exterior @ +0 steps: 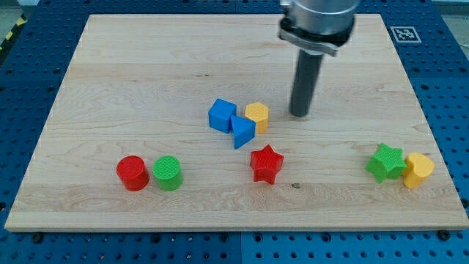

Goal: Point your arm at the bottom right

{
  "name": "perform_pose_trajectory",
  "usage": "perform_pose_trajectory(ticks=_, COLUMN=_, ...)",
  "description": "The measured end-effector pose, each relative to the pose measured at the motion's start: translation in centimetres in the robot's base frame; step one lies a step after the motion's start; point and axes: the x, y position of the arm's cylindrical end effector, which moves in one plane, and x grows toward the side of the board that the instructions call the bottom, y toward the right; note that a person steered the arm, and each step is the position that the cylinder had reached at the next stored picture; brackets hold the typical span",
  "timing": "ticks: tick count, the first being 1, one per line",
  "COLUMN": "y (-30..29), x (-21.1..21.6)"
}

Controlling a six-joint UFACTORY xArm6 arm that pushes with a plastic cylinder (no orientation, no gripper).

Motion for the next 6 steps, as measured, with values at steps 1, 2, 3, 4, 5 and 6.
perform_pose_trajectory(ticks=1, y=5.0, x=2.2)
perform_pose_trajectory(ticks=2, y=9.4, x=4.7)
perform_pose_trajectory(ticks=3, y=13.4, x=5.5)
perform_pose_trajectory(ticks=4, y=17.0, x=6.4)
perform_pose_trajectory(ticks=5, y=18.3, x=9.9)
perform_pose_trajectory(ticks=6, y=18.3, x=14.1)
